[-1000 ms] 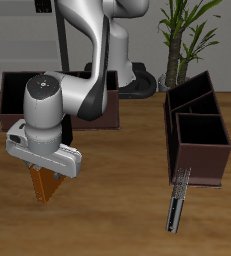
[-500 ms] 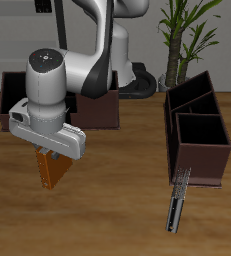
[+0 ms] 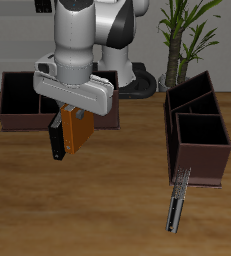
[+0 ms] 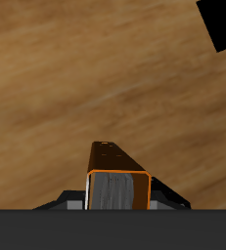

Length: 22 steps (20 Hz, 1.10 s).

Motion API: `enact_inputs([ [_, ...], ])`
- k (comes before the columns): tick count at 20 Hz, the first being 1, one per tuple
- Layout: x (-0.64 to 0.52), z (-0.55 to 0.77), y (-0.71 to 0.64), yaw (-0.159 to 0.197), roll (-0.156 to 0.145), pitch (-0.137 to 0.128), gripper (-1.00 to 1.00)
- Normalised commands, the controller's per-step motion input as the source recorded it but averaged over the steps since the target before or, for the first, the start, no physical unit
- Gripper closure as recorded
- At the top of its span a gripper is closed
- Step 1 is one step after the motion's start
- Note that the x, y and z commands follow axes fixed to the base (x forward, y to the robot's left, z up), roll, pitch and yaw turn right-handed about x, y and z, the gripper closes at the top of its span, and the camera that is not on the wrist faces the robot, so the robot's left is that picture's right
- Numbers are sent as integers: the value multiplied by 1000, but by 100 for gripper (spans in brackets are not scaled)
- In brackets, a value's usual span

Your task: Place the right striped book into the back desk caddy's right compartment and place the orange book into the left desk caddy's right compartment and place the black book into the left desk caddy's left compartment

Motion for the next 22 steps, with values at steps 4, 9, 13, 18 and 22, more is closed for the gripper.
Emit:
enact_inputs([
  [4,-558,699,617,32,71,-80,100],
  [9,-594,377,538,42,18,-40,100],
  [13,-795,406,783,140,14,-76,100],
  [18,-180,242,546,35,40,-1,100],
  [22,58,166,574,-1,-16,43,100],
])
